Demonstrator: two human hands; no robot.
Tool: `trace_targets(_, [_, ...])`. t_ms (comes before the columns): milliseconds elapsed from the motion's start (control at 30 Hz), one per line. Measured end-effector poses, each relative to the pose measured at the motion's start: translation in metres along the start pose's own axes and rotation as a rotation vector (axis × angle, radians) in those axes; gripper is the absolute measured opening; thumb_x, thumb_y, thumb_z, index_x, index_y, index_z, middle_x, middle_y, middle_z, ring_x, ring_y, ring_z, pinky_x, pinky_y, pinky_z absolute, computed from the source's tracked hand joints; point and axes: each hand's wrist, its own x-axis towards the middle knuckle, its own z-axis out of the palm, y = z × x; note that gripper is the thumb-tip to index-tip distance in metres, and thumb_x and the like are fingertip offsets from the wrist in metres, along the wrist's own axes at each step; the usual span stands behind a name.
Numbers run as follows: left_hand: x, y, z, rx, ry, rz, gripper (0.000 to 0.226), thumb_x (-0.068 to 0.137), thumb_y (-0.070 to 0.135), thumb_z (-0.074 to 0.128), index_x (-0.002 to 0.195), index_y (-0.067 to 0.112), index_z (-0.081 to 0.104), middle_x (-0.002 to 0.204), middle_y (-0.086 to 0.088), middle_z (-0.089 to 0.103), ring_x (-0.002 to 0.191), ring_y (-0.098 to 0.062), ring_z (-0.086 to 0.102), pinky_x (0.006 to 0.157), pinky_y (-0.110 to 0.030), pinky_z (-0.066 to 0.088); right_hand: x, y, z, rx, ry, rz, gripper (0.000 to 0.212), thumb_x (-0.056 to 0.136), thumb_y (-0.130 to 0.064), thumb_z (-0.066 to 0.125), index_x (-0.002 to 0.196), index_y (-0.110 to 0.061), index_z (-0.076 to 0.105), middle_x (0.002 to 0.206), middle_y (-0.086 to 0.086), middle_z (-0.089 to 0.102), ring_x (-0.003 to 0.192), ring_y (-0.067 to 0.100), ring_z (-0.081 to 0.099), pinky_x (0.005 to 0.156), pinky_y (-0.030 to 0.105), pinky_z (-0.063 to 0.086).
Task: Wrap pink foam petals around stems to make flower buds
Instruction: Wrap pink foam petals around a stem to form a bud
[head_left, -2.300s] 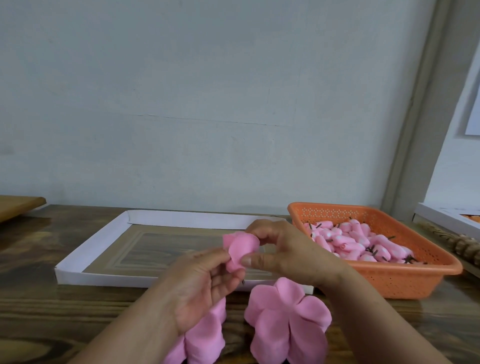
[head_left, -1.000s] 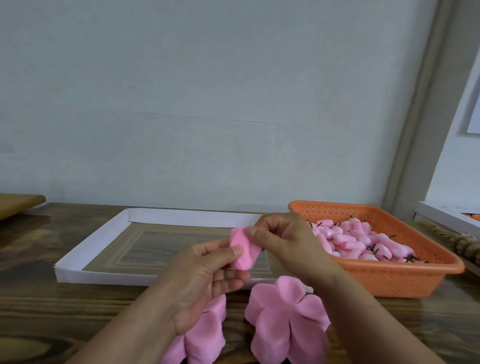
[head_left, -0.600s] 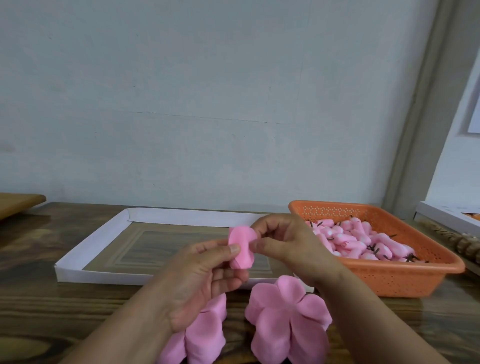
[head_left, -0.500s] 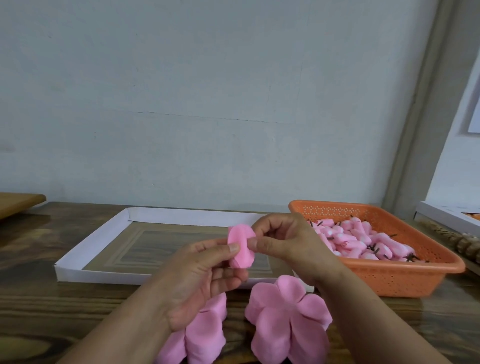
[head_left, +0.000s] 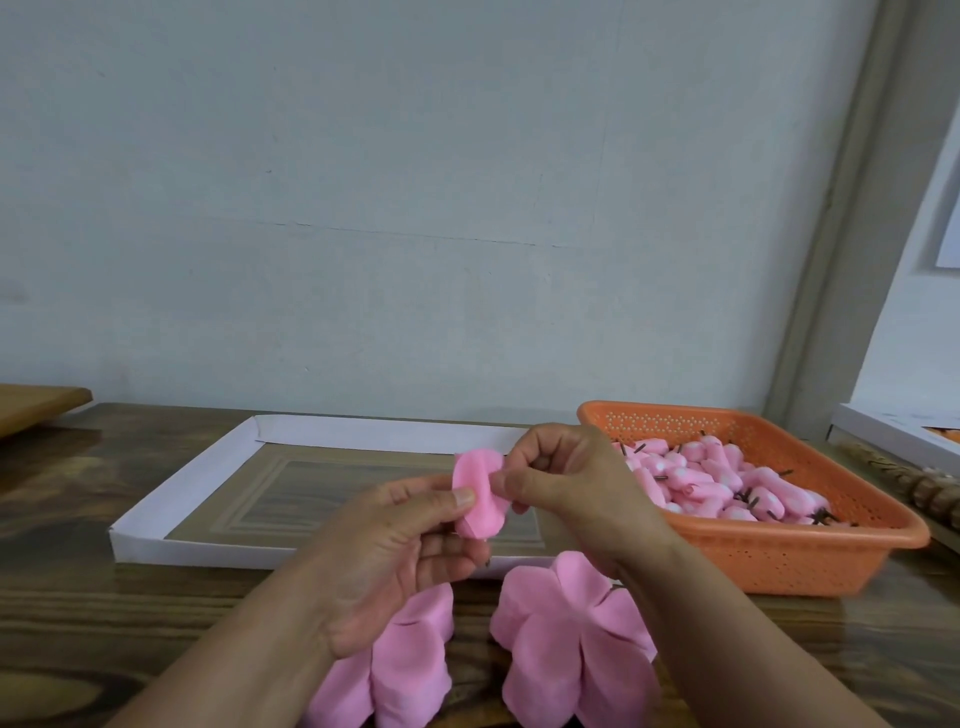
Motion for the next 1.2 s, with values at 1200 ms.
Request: trace_targets(1200, [0.015,-0.007,0.002,0.098,0.136,0.070,0.019,0.088,0.005,0.057,0.103,0.002,0.069,0.091,-0.020,0.073,0.055,-0.014,0.064,0.051,-0.021,0.053,0.001,-0.008,0.003,-0.127,-0.019,0.036,0.006,0.072,-0.004,0.067,0.068,-0.007,0.063,0.056,0.005,0.064,0.053,0.015,0.060,0.057,0.023,0.048])
